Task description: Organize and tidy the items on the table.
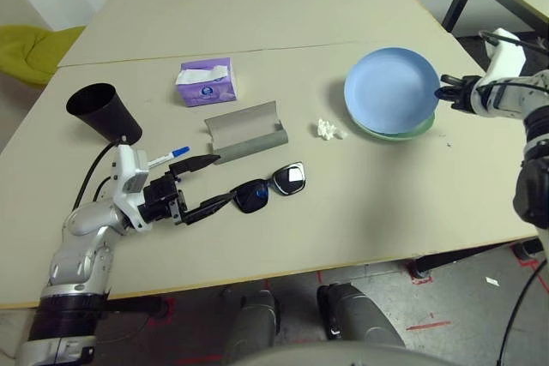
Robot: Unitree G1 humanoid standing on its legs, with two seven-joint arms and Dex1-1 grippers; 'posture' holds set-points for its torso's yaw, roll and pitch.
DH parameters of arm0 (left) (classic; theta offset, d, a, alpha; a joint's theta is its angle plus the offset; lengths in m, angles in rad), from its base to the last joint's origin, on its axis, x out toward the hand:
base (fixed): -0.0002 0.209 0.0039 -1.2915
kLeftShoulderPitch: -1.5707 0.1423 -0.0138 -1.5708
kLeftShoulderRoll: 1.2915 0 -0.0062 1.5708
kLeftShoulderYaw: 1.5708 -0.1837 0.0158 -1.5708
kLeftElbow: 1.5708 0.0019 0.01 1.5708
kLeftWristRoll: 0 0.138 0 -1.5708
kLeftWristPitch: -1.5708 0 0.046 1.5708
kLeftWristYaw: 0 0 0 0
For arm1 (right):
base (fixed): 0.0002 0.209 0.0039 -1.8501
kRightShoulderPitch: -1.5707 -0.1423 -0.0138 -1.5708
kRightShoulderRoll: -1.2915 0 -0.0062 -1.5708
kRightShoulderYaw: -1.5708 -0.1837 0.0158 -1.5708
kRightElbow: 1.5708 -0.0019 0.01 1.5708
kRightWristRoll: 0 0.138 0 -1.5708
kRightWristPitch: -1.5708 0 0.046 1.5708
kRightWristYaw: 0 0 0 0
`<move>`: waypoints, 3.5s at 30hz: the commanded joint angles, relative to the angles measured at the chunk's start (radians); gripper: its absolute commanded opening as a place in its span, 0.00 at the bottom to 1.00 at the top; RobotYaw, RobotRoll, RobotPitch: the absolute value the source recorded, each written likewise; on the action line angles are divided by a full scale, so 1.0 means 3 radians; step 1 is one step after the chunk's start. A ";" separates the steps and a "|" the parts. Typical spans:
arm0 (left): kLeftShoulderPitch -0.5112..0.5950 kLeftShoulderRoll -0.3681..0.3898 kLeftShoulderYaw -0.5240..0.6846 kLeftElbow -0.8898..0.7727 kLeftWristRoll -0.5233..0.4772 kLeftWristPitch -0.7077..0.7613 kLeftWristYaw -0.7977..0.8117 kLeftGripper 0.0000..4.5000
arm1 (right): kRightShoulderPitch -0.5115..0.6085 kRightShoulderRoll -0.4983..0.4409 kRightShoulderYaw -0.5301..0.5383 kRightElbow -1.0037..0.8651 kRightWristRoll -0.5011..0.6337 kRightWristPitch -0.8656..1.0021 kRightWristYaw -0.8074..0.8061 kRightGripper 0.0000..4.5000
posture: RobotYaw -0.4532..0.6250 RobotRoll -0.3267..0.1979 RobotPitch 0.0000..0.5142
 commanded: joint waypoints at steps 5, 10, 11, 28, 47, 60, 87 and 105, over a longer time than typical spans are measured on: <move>-0.0082 -0.0027 -0.0048 0.0067 0.0047 -0.0028 -0.0035 1.00 | 0.0003 -0.0075 0.0083 -0.0026 -0.0221 0.0023 0.0219 0.23 | 0.30 0.62 0.23; -0.0167 -0.0033 -0.0051 0.0188 0.0073 -0.0074 -0.0064 1.00 | -0.0027 -0.0150 0.0063 -0.0100 -0.0217 0.0169 0.0306 0.64 | 0.29 0.62 0.23; -0.0184 -0.0036 -0.0053 0.0213 0.0079 -0.0085 -0.0070 1.00 | -0.0023 -0.0171 0.0069 -0.0134 -0.0214 0.0212 0.0332 0.72 | 0.29 0.62 0.23; -0.0233 0.0050 0.0042 0.0410 0.0118 -0.0129 -0.0115 1.00 | 0.3742 -0.0213 -0.0031 -0.5288 0.0618 0.0043 0.1258 0.99 | 0.28 0.62 0.26; -0.0048 0.0073 0.0116 0.0233 0.0104 -0.0100 0.0061 1.00 | 0.2651 0.1028 0.0750 -0.3781 -0.0138 -0.1164 0.0478 0.99 | 0.30 0.62 0.23; -0.0007 0.0064 0.0122 0.0177 0.0101 -0.0074 0.0125 1.00 | 0.2302 0.1340 0.0922 -0.3189 -0.0241 -0.1495 0.0548 0.99 | 0.31 0.62 0.24; 0.0105 -0.0018 0.0098 0.0010 0.0094 -0.0062 0.0213 1.00 | 0.1813 0.1682 0.0943 -0.1793 -0.0565 -0.1962 0.0511 0.99 | 0.32 0.62 0.23; 0.0079 -0.0131 0.0037 -0.0095 0.0081 -0.0041 0.0249 1.00 | 0.1968 0.1766 0.0932 -0.2020 -0.0531 -0.1827 0.0552 0.02 | 0.32 0.62 0.23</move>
